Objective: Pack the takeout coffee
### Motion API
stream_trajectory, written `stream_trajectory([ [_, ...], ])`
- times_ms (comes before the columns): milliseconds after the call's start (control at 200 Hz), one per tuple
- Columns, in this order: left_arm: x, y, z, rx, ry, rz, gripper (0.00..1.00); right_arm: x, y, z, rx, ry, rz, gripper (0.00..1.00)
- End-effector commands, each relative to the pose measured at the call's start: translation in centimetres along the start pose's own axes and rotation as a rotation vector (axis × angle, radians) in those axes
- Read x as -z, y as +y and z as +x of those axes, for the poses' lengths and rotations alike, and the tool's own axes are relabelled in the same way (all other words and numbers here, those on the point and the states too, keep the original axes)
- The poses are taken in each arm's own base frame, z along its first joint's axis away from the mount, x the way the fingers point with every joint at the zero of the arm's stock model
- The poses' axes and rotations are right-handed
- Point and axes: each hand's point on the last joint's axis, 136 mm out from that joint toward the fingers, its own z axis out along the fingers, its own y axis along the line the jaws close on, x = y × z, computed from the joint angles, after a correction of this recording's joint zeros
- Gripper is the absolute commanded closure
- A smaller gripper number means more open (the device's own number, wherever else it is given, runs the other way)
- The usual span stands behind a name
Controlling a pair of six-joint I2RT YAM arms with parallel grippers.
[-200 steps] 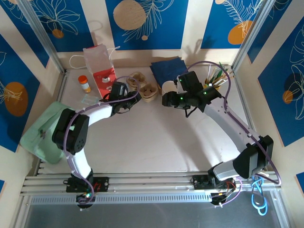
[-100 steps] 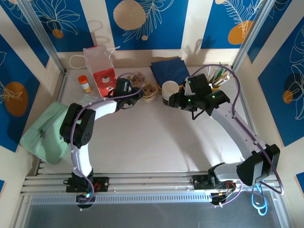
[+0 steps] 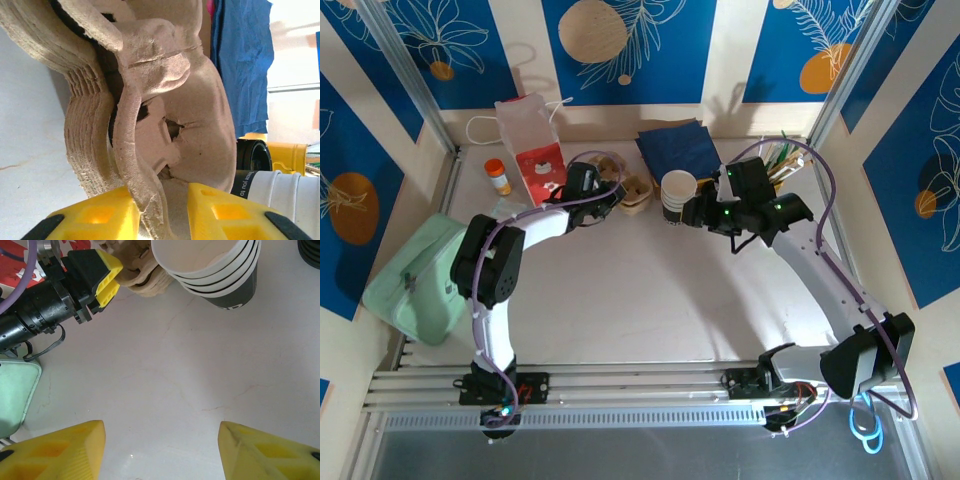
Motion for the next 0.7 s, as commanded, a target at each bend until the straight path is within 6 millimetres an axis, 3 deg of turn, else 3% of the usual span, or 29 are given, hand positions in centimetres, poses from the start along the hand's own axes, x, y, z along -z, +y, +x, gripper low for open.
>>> stream_trajectory([
  [0, -0.1, -1.5, -0.8, -0.001, -0.038, 0.041, 0.74, 0.5, 0.5, 0.2, 0.013, 0.002, -0.035, 0.39],
  [220, 0.5, -2.4, -1.5, 0.017, -0.071, 0.089, 0.84, 0.8, 0.5, 0.2, 0.016, -0.003, -0.037, 0.39],
  [365, 1.2, -4.5, -2.0, 0.009, -0.087, 0.175, 0.87, 1.1, 0.4, 0.1, 0.023, -0.011, -0.033, 0.39],
  [565, 3.5, -7.4, -2.4, -0.044, -0.1, 0.245, 0.92, 1.9, 0.7, -0.2, 0.035, -0.027, -0.061, 0.39],
  [690, 5.6, -8.1, -1.4, -0.081, -0.064, 0.254, 0.93, 2.9, 1.7, -0.4, 0.082, -0.052, -0.113, 0.38],
])
